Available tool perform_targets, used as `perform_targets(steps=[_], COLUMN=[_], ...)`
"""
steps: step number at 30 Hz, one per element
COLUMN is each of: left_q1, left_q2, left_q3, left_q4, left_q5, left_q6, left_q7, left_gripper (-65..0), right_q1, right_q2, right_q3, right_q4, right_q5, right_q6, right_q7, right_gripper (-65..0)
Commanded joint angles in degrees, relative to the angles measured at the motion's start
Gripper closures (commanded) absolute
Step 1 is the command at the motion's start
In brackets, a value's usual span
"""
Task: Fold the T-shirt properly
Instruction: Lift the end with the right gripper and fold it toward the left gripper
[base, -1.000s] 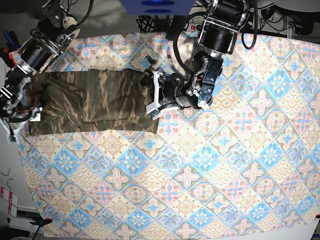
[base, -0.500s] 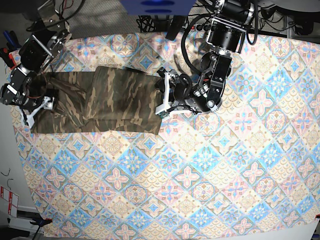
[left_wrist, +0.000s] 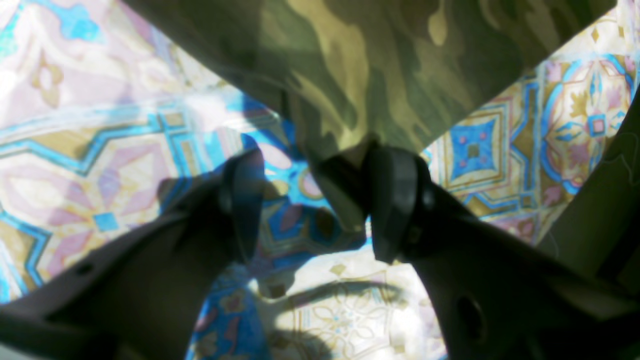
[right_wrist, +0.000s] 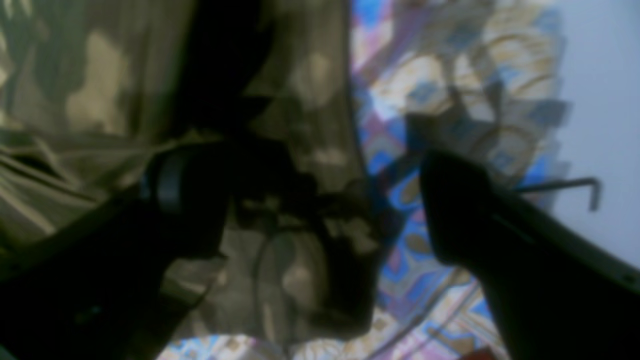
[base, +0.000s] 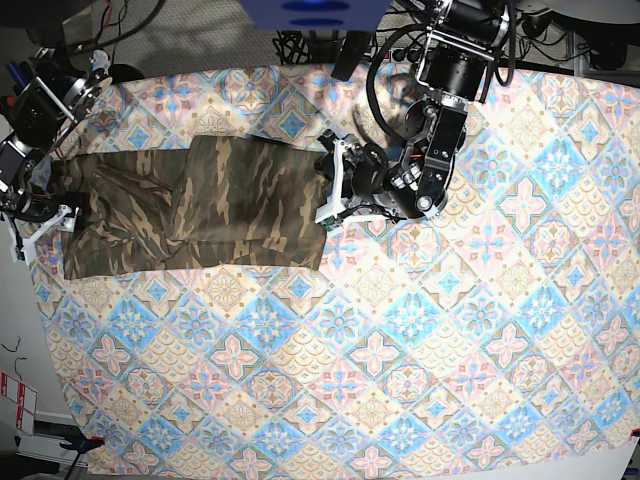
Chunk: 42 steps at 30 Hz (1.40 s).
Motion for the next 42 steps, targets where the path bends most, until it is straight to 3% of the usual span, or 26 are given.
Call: perform_targets(steps=[1, 5, 10, 14, 18, 27, 32, 39, 42], left_q1=[-0.89, -0.89, -0.89, -0.71, -0.71, -0.98, -1.06, -1.06, -1.06], left_q2=[0.23, 0.23, 0.23, 0.23, 0.23, 0.23, 0.49, 0.58, 0.58], left_q3=[-0.01, -0.01, -0.01, -0.01, -0.01, -0.01, -0.01, -0.01, -0.01], left_q4=[0.96, 0.96, 0.96, 0.96, 0.96, 0.96, 0.96, 0.96, 0.96], left_q5=[-0.63, -0.63, -0.63, -0.63, -0.63, -0.63, -0.63, -0.63, -0.63], left_q6=[-0.12, -0.12, -0.12, -0.12, -0.12, -0.12, -0.12, -0.12, -0.12], left_q7=[-0.41, -0.32, -0.24, -0.24, -0.24, -0.24, -0.24, -0.24, -0.24], left_gripper=[-31.9, -31.9, -31.9, -31.9, -31.9, -31.9, -31.9, -31.9, -31.9], right_q1=[1.14, 0.79, 1.14, 1.14, 0.88, -2.55, -4.58, -4.66, -4.58], right_q2=[0.89, 0.89, 0.89, 2.38, 4.05, 5.46, 1.06, -3.33, -4.12], right_q3=[0.14, -0.12, 0.05, 0.05, 0.05, -0.39, -4.43, -10.06, -13.57], right_q4=[0.76, -0.21, -10.23, -15.68, -16.03, -16.12, -15.94, -15.86, -15.77], right_q5=[0.58, 0.58, 0.49, 0.49, 0.49, 0.49, 0.49, 0.49, 0.49], right_q6=[0.17, 0.17, 0.17, 0.17, 0.17, 0.17, 0.17, 0.17, 0.17], right_q7=[1.76, 6.16, 11.61, 17.76, 19.96, 16.62, 12.57, 7.83, 6.68], right_gripper=[-56.9, -56.9, -56.9, -56.9, -56.9, -56.9, -55.9, -39.0, -35.2])
